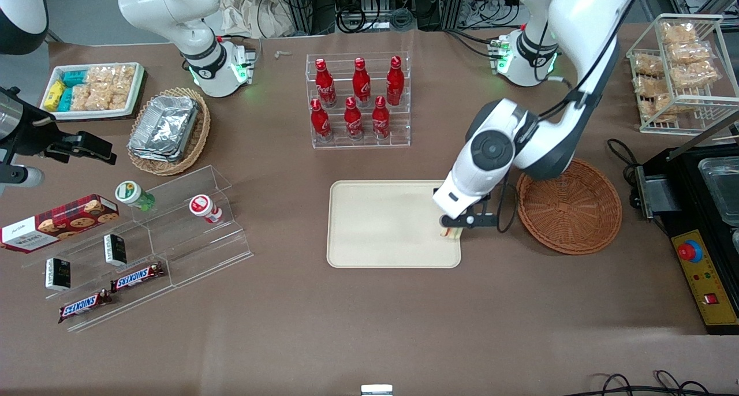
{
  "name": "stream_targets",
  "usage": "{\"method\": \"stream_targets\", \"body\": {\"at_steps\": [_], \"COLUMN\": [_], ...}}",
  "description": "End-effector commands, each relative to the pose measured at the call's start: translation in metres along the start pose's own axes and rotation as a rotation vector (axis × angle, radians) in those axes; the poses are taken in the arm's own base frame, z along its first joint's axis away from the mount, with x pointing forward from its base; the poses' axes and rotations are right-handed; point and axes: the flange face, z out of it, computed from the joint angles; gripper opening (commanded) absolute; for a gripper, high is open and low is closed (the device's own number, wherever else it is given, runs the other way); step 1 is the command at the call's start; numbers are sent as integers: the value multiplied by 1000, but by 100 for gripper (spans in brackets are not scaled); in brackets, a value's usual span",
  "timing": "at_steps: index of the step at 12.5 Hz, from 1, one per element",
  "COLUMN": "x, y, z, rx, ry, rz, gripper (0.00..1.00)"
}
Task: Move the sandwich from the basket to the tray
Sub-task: 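Lower the sandwich onto the cream tray and open the left gripper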
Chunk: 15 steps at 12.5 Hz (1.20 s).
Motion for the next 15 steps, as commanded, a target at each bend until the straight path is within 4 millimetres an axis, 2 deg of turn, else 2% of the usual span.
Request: {"method": "stream_targets", "body": {"at_steps": [1,4,9,10,11,12,13,15], "x": [24,29,30,30,31,31,32,31], "y": [9,9,11,11,11,11,10,11], "z": [24,55,81,82,82,83,85,85], "rx": [-3,-3,8,7,10,21,29,27], "ry": [4,5,8,6,10,20,23,22], "rz": [17,2,-19,-22,-17,-7,-1,-1], "gripper": [0,0,0,28,73,94,99,99]}}
